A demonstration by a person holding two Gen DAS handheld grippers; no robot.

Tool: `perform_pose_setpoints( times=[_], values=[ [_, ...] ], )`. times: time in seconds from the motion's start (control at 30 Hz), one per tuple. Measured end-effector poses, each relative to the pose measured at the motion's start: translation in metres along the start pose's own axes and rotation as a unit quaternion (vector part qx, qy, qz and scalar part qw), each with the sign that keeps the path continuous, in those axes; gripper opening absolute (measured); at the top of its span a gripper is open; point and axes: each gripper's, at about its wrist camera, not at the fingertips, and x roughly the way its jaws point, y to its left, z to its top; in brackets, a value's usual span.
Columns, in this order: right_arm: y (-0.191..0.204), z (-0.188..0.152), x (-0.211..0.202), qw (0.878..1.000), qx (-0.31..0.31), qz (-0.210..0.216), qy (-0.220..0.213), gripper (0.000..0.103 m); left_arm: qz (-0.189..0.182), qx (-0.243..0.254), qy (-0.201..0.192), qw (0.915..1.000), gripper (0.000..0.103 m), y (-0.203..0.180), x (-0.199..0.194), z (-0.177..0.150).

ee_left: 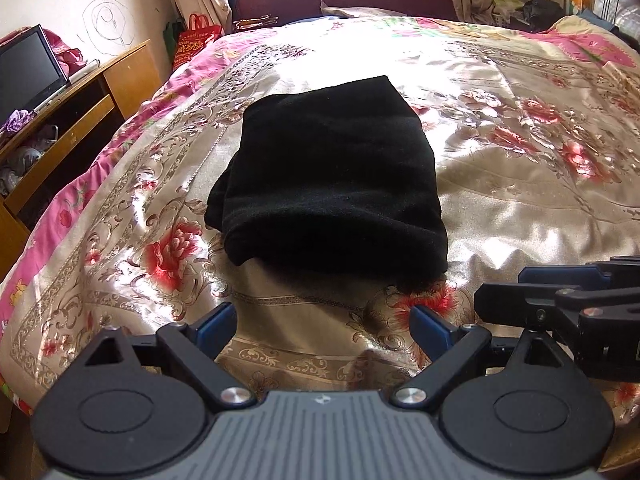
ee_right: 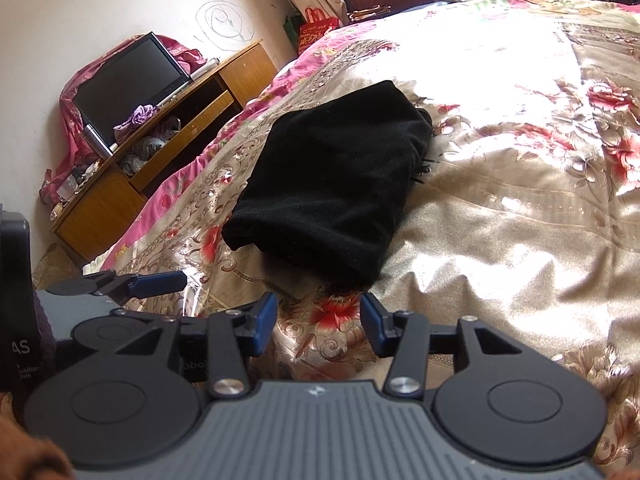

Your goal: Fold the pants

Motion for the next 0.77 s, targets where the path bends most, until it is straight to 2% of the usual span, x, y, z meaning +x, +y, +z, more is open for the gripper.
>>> perform_pose_setpoints(
  times=[0.77],
  values=[
    [-0.0007,-0.0024,0.0028,1.000,0.003,0.004,0.009,0.049,0.009,-0.001,0.003,1.0000,0.103,-0.0013,0.0035,-0.0029]
  ],
)
